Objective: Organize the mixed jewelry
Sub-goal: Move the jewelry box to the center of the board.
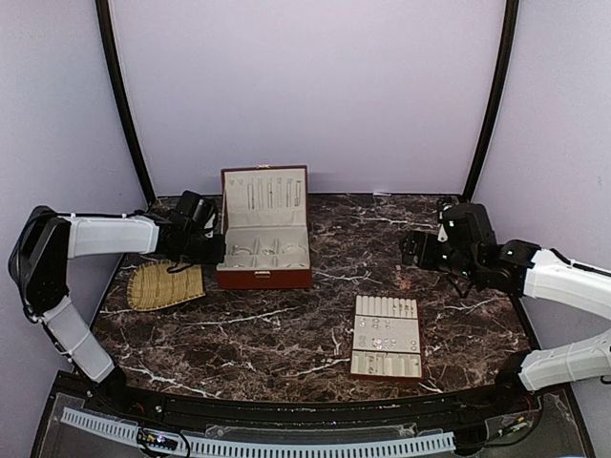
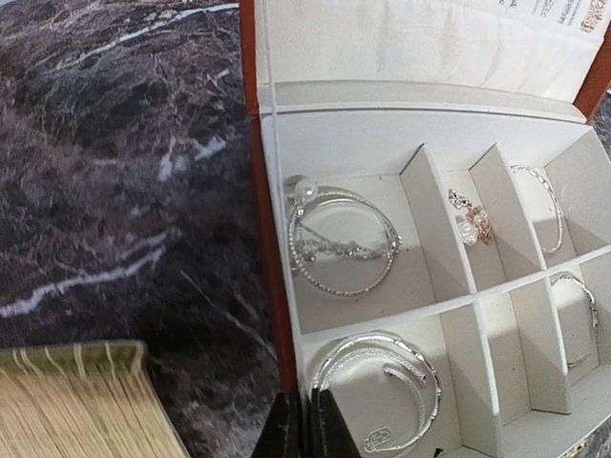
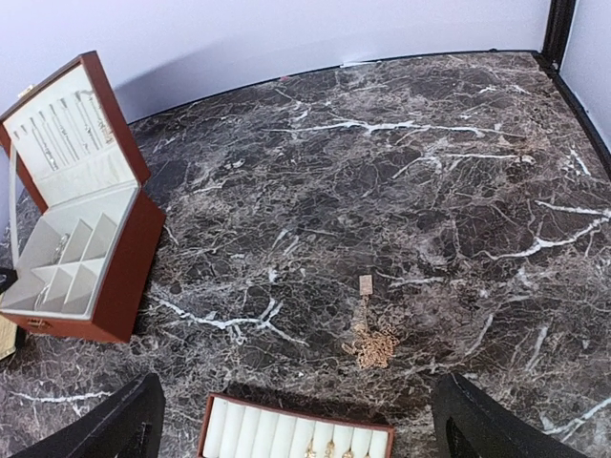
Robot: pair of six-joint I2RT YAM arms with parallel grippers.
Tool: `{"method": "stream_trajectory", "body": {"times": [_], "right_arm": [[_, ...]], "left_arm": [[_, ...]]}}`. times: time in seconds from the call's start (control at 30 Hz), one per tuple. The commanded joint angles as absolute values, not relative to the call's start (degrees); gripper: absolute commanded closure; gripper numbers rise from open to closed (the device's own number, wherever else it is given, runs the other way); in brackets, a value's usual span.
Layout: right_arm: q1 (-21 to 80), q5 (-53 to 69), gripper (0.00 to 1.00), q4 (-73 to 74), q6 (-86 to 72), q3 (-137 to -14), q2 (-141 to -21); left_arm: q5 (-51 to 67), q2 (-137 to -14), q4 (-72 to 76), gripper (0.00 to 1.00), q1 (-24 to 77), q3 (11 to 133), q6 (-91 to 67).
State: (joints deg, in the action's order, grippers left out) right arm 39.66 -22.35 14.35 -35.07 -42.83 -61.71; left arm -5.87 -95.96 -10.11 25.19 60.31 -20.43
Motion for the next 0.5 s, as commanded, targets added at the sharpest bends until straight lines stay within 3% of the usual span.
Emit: {"method": "stream_trajectory", "body": {"times": [0.0, 0.47], "right_arm": [[38.7, -22.8, 0.01, 14.3, -36.3, -41.9, -60.6], [35.7, -19.5, 0.02, 15.8, -38.5, -38.3, -64.3]], "left_arm": [[-7.3, -87.6, -9.6, 1.00, 29.8, 54.4, -25.3], [-11.7, -78.6, -11.8, 1.00, 49.3, 39.8, -44.3]]}}
